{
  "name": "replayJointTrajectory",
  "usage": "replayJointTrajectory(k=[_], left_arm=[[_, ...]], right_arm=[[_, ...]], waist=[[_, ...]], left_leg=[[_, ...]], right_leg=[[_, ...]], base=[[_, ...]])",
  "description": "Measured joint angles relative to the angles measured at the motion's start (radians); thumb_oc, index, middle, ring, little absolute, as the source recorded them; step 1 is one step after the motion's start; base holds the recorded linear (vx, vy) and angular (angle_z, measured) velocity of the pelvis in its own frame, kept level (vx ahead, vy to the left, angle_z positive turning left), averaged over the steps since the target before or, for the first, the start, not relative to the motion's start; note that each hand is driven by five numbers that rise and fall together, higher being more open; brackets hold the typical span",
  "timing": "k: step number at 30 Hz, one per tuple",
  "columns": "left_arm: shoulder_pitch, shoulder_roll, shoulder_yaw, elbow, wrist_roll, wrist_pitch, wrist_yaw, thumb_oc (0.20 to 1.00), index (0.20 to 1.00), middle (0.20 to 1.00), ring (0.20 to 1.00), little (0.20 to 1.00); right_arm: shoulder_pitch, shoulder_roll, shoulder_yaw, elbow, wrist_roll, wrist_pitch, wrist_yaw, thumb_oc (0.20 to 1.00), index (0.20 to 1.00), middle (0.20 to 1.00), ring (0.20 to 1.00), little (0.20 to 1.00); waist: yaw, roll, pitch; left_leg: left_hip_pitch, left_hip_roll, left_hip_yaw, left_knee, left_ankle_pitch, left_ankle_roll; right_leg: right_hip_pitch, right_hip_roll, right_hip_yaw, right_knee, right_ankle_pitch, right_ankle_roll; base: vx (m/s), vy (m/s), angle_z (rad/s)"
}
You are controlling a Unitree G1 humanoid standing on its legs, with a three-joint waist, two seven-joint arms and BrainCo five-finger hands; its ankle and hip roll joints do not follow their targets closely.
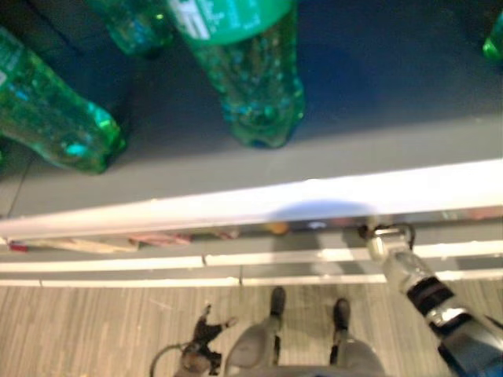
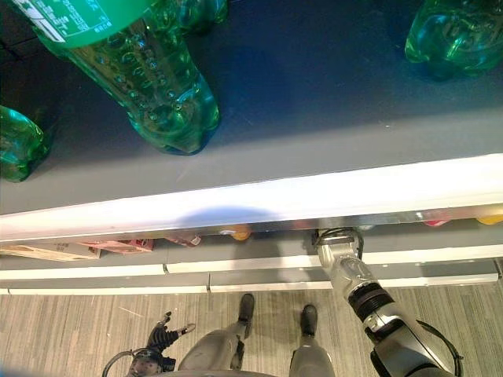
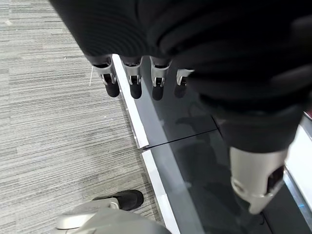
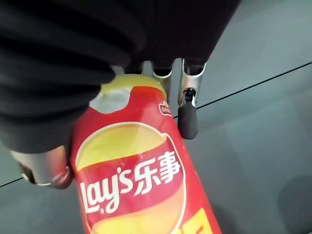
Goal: Put the goods on the table back onto the shelves and tidy them up.
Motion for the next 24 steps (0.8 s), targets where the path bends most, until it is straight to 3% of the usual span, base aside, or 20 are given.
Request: replayJointTrajectory(k=[24], left_arm=[[0.002, 0.001, 0.002, -0.010, 0.000, 0.002, 0.000, 1.000, 1.000, 1.000, 1.000, 1.000]], right_arm=[[0.107, 0.004, -0.033, -0.042, 0.000, -0.004, -0.001, 0.200, 0.200, 0.200, 0.200, 0.200]], waist=[[-0.031, -0.034, 0.015]], left_leg=[[0.043, 0.003, 0.010, 0.000, 0.001, 0.001]], right_leg=[[0.038, 0.000, 0.009, 0.001, 0.003, 0.000]], base=[[0.00, 0.001, 0.00]])
